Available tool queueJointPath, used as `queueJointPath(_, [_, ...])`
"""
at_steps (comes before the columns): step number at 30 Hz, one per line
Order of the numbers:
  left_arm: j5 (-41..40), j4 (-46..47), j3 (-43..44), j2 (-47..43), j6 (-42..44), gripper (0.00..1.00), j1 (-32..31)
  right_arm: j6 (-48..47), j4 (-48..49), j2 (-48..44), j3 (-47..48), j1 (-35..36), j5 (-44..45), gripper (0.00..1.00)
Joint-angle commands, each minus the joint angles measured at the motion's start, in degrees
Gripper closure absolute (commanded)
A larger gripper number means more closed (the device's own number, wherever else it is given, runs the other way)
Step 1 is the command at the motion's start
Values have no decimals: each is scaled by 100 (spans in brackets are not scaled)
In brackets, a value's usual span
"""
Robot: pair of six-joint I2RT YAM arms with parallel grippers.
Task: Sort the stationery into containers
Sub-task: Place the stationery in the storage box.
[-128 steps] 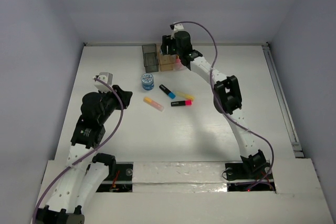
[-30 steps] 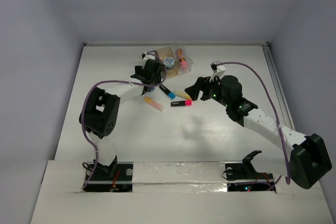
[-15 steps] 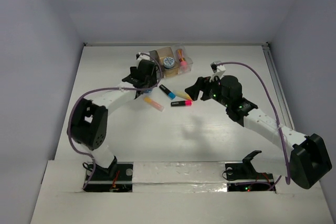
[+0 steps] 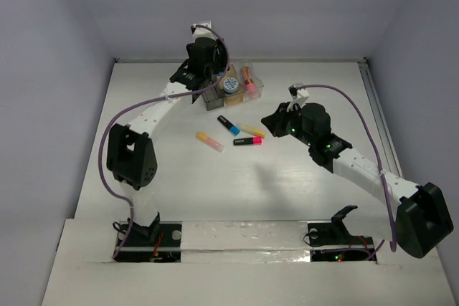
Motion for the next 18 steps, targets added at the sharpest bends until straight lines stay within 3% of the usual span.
queueJointPath(1, [91, 160, 624, 500, -13, 87, 13, -4, 136, -20, 55, 18, 78, 97])
queueJointPath(8, [-32, 248, 1793, 1529, -4, 86, 13, 14, 163, 129, 90, 18, -80, 96])
queueJointPath(18, [-155, 459, 2489, 2425, -48, 86, 65, -30, 136, 287, 134, 18, -98, 95])
